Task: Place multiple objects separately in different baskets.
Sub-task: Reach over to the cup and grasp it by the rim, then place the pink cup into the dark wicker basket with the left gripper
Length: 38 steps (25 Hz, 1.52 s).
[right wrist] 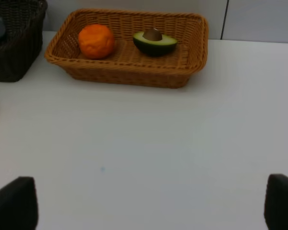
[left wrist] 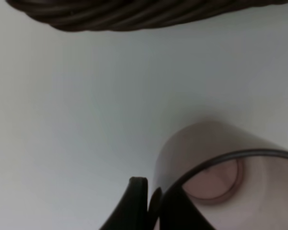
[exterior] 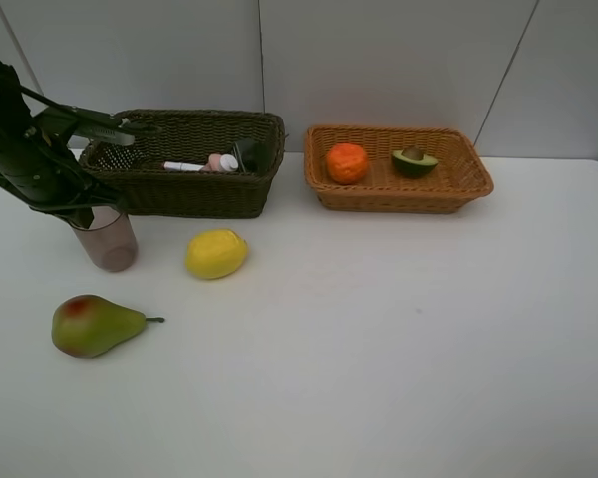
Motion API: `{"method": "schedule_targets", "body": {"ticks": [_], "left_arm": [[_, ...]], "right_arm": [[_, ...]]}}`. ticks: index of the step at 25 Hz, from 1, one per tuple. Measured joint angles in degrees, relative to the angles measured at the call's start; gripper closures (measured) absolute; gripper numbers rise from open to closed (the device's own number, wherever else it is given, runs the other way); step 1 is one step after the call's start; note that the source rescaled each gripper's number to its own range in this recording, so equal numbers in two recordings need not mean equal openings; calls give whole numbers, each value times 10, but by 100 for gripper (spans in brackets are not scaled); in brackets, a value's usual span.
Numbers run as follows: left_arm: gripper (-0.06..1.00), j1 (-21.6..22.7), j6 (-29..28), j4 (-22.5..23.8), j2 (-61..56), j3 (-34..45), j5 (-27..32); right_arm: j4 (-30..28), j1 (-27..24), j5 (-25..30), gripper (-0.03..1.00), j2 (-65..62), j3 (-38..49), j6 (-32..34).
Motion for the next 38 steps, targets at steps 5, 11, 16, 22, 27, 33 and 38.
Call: {"method": "schedule_targets", "body": {"ticks": [5, 11, 16, 22, 27, 33, 38], "left_arm": [[94, 0, 0, 0, 0, 0, 6], [94, 0, 0, 1, -19, 0, 46], [94, 0, 0, 1, -55, 0, 84], [94, 0, 0, 0, -101, -3, 139], [94, 0, 20, -17, -121, -50, 225], [94, 0, 49, -53, -122, -131, 290], [94, 0, 58, -53, -122, -185, 284]], "right_arm": [[0, 0, 0, -3, 0, 0, 0], [0, 0, 0, -3, 0, 0, 0], [0, 0, 0, -3, 0, 0, 0], [0, 0, 0, -3, 0, 0, 0], [0, 0, 0, -3, 0, 0, 0], [0, 0, 0, -3, 0, 0, 0], [0, 0, 0, -3, 0, 0, 0]]}}
